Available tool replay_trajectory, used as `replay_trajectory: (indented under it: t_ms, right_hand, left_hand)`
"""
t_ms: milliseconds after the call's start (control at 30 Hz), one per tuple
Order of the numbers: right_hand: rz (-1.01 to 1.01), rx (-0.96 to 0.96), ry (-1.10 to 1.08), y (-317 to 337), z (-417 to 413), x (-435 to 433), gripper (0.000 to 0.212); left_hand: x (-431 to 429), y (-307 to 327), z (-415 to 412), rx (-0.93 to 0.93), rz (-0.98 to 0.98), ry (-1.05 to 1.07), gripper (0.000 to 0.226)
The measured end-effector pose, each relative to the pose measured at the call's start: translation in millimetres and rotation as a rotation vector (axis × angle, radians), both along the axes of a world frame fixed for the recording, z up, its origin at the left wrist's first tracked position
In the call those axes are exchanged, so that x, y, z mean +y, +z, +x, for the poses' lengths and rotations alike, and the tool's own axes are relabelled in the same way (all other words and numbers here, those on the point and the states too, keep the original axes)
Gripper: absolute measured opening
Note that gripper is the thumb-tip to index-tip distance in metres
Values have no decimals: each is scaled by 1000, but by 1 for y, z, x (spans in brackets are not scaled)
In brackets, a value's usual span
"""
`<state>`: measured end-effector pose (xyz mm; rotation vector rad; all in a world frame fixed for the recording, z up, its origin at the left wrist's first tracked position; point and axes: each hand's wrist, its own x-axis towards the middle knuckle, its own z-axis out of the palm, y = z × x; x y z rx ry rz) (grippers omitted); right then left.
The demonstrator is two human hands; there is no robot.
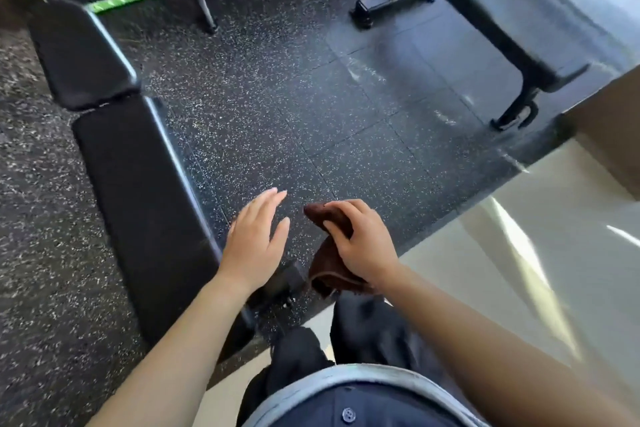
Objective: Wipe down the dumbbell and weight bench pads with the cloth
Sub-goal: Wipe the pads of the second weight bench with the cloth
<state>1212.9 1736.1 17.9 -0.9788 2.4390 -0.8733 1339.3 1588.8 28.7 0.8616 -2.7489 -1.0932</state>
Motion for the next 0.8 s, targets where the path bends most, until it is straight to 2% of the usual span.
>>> replay_trajectory:
  t_ms: [233,500,800]
  right_hand:
    - [-68,-11,-198,8,-119,61,25]
    - [-89,51,-441,25,-283,174,23]
    - [-242,124,-655,31,-394,217,20]
  left_hand:
    - [48,4,-148,-38,-31,-193,44]
    - [131,10,-355,-55,-81,-479,44]
    - [190,24,-496,35,-31,-628,41]
